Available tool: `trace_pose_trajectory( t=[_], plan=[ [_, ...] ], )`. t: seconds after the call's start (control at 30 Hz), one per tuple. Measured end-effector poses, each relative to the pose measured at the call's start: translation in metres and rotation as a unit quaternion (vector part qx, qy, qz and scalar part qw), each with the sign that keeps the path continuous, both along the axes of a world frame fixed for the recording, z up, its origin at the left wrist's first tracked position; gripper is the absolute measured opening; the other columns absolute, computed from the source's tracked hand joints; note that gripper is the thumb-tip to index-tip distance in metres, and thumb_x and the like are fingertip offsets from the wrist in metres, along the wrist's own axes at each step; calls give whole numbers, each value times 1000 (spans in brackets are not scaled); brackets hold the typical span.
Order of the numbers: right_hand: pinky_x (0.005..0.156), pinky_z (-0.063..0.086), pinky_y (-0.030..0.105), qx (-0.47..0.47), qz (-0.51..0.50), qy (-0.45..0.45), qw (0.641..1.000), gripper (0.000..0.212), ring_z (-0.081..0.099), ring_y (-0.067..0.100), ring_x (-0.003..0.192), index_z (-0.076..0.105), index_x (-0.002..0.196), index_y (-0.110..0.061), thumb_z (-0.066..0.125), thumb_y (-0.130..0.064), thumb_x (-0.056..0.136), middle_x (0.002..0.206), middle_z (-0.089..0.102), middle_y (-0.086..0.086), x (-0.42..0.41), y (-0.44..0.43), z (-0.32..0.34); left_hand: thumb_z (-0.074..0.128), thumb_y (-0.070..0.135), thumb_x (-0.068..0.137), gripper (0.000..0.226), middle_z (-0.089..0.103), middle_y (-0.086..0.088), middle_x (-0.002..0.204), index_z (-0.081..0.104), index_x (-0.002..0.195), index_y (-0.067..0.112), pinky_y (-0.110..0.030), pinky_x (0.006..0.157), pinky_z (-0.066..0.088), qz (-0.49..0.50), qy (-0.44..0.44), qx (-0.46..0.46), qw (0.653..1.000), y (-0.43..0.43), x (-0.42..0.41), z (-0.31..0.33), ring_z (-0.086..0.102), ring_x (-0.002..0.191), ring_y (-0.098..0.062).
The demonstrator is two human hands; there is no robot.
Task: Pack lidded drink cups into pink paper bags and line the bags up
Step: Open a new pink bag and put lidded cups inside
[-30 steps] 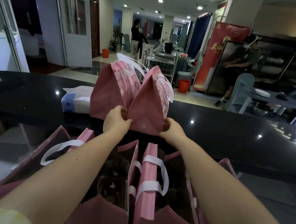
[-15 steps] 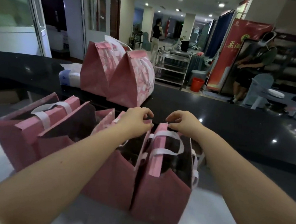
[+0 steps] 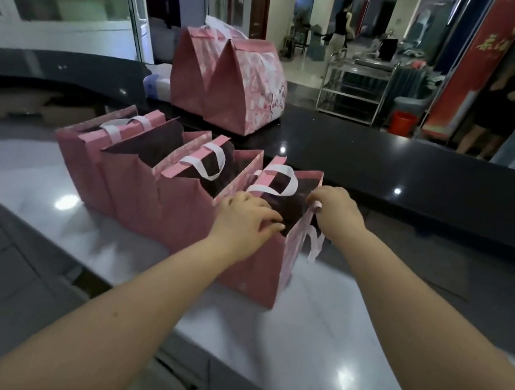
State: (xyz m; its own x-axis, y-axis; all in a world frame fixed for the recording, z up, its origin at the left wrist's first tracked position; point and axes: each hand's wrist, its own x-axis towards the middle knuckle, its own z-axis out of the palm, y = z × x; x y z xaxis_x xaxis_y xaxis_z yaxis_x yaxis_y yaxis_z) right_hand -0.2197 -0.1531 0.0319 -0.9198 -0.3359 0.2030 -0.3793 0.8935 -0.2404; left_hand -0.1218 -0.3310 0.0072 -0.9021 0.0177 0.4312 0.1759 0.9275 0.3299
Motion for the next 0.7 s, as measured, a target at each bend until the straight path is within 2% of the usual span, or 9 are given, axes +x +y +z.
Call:
trace_pose_trajectory(
  t=[0.1,0.23,0.33,0.4,0.5,0.53,0.6,0.63,0.7],
  plan=[
    [87,48,37,20,17,59,998,16,48,24,107,70,100,-22,66,-10,89,113,62,-1,17,16,-9,60,41,93,21,67,10,115,76,99,30,-36,104,18,8,25,12,1000,1,13,-9,47,122,-20],
    [97,37,36,7,50,105,993,11,46,23,112,71,96,-23,66,-16,89,107,67,-4,44,32,-15,63,32,93,17,67,4,122,77,97,23,-46,108,23,22,57,17,998,-5,26,-12,45,131,-25],
    [99,34,36,-21,78,105,991,11,48,23,108,72,98,-21,63,-17,91,102,69,-4,75,31,-22,69,25,89,12,66,-1,122,78,95,21,-44,101,30,29,89,58,994,-9,33,-12,47,125,-31],
    [92,38,39,-70,87,112,987,11,53,25,97,73,96,-17,64,-14,90,96,69,-1,98,25,-25,68,24,90,10,67,1,114,76,96,21,-43,97,39,31,99,154,983,-11,40,-15,53,114,-26],
    [82,42,47,-122,107,132,978,11,58,32,88,75,95,-12,68,-8,87,91,69,5,123,13,-31,61,30,95,6,66,8,103,66,98,31,-35,86,51,5,51,382,923,-12,56,-24,60,95,-7],
    [85,42,49,-128,101,168,972,11,59,34,93,76,94,-13,72,-10,84,94,69,5,128,10,-35,62,36,94,5,66,13,100,63,99,36,-30,81,51,-2,34,424,905,-11,63,-30,60,92,-3],
    [101,32,52,-137,38,218,965,23,46,37,121,75,103,-21,77,-20,80,119,63,5,132,11,-45,69,42,87,23,66,20,99,60,108,37,-21,76,50,-20,9,461,887,-10,73,-45,61,89,1],
    [109,23,51,-156,-14,206,966,37,31,36,135,70,114,-27,78,-25,78,135,53,4,133,15,-50,73,39,84,37,65,21,103,57,117,36,-19,77,51,-21,-2,467,884,-9,76,-53,61,92,2],
    [115,11,46,-248,-125,139,950,68,9,27,144,50,135,-35,81,-35,74,154,29,1,133,31,-59,77,28,83,54,63,19,111,48,129,37,-14,80,51,-9,-15,481,877,-8,75,-65,61,96,4]
  ],
)
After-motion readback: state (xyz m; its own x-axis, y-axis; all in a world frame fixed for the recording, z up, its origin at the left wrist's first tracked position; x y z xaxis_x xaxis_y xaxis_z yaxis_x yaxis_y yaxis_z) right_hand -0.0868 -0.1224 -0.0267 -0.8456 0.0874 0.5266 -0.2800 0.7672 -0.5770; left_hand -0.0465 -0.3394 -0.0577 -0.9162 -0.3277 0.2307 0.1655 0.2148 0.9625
